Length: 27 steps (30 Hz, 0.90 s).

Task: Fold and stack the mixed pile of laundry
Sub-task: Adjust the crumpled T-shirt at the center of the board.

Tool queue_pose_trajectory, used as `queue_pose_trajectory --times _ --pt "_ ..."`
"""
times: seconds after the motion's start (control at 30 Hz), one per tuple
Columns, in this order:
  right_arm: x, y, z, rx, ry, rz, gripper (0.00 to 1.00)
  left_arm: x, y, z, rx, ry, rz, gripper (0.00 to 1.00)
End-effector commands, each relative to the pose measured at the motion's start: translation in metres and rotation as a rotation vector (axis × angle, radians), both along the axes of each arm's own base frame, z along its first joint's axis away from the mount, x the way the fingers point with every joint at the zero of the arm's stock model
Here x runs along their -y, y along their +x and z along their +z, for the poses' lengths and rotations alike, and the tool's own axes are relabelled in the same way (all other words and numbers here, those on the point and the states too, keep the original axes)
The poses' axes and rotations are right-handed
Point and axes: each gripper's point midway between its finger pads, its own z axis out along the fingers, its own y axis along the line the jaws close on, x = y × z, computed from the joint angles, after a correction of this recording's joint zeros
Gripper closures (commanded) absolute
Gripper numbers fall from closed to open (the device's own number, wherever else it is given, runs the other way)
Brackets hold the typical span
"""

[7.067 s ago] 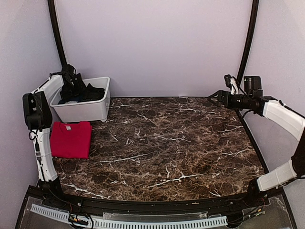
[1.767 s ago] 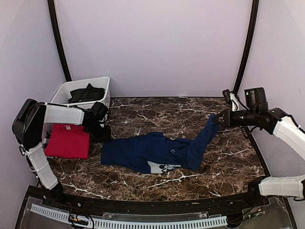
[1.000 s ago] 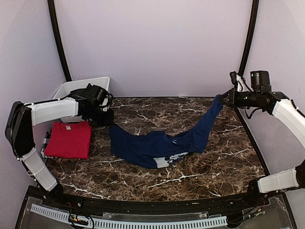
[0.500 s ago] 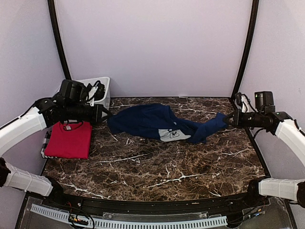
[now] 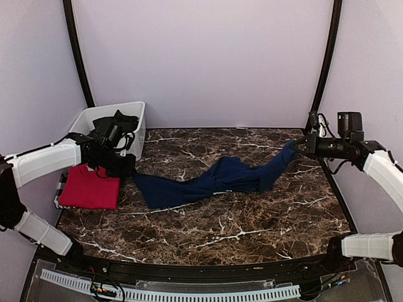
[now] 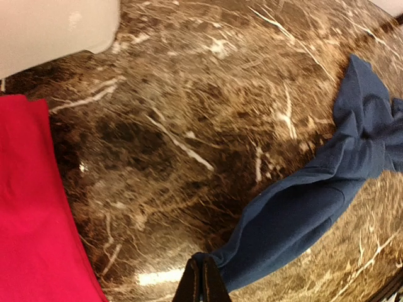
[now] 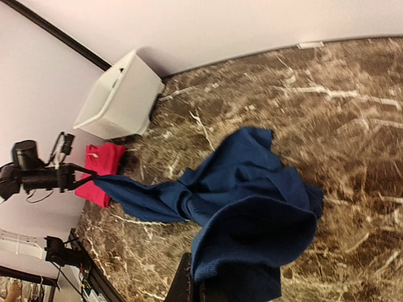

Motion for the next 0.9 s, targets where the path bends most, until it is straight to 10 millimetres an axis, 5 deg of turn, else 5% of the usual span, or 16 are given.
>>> queue_pose_trajectory --times 0.0,0.23,0.37,0.4,0.53,0.67,0.77,0.8,0.87 --pt "-0.015 0.006 0.1 0.278 0.063 0.106 1.0 0.025 0.063 0.068 0.147 -0.179 -0.014 1.0" --pt "-0.002 -0.003 0.203 0.522 -0.02 0.047 1.0 0.091 0.167 0.165 0.334 -0.304 -0.162 1.0" --pt "-0.027 -0.011 0.23 0.546 0.097 0.171 1.0 0.102 0.203 0.19 0.404 -0.297 -0.174 1.0" --pt "-0.042 -0.013 0.231 0.545 0.118 0.217 1.0 0.098 0.214 0.179 0.389 -0.272 -0.15 1.0" --pt "-0.135 -0.031 0.205 0.501 0.128 0.436 1.0 0.053 0.229 0.176 0.322 -0.276 0.007 0.91" --pt "-0.242 -0.066 0.13 0.362 0.091 0.663 1.0 0.031 0.202 0.158 0.271 -0.262 0.022 0.57" --pt "-0.302 -0.098 0.079 0.269 0.074 0.816 1.0 0.027 0.184 0.164 0.303 -0.284 0.015 0.45" --pt "-0.317 -0.108 0.065 0.24 0.071 0.865 0.96 0.024 0.174 0.163 0.301 -0.281 0.017 0.4" --pt "-0.331 -0.118 0.047 0.193 0.051 0.926 0.62 0.02 0.16 0.158 0.286 -0.277 0.012 0.34"
